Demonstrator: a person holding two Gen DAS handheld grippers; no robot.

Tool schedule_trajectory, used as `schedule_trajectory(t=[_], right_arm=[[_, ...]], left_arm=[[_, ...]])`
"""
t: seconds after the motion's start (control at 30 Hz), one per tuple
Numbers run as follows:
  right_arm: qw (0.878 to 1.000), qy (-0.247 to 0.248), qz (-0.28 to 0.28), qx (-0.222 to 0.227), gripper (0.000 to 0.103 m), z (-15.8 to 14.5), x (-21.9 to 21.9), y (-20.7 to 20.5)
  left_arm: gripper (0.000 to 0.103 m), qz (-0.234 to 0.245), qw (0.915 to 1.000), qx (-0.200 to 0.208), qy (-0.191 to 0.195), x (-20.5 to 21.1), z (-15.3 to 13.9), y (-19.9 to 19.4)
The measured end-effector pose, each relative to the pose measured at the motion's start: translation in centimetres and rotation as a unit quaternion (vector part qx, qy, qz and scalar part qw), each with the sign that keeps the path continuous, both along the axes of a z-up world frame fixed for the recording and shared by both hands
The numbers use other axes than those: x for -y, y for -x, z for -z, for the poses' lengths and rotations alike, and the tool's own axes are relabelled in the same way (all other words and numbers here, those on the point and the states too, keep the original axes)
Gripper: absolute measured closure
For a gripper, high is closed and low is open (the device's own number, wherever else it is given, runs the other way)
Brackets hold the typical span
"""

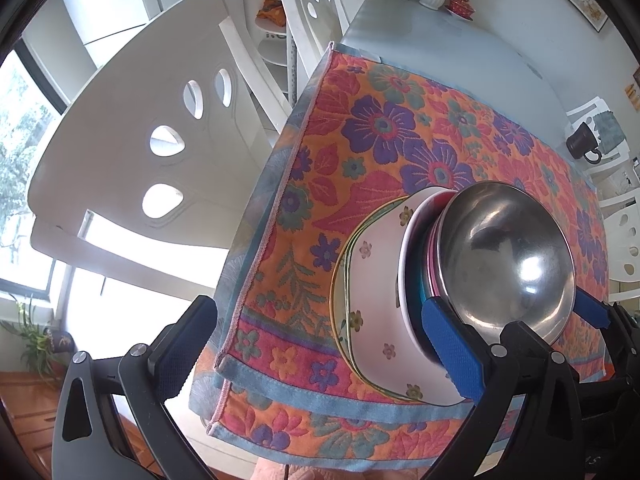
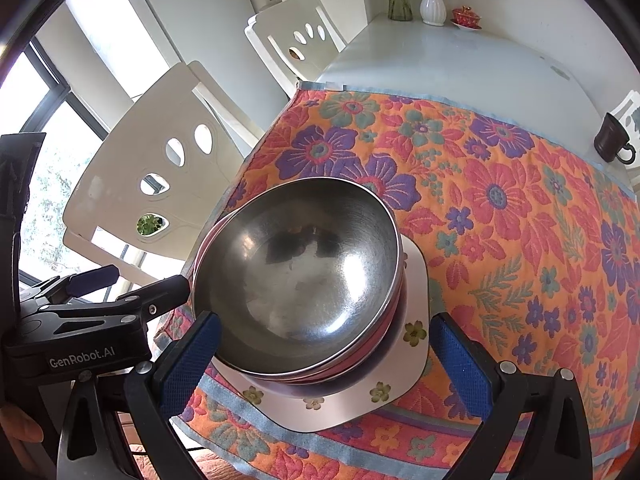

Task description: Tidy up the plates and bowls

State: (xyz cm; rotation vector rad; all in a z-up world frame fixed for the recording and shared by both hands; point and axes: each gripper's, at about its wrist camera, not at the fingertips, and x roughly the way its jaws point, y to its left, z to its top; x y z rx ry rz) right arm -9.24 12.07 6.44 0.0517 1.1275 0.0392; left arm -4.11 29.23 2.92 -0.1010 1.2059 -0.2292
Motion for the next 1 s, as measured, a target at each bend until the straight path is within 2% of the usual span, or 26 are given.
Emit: schedule_trajectory(t=[1.0], right_arm=[[1.0, 0.001, -0.002, -0.003, 0.0, 0.1, 0.28, 0.04]], left_arm=[[0.001, -0.001, 1.0, -0.003, -0.005, 0.24, 0.18, 0.25]])
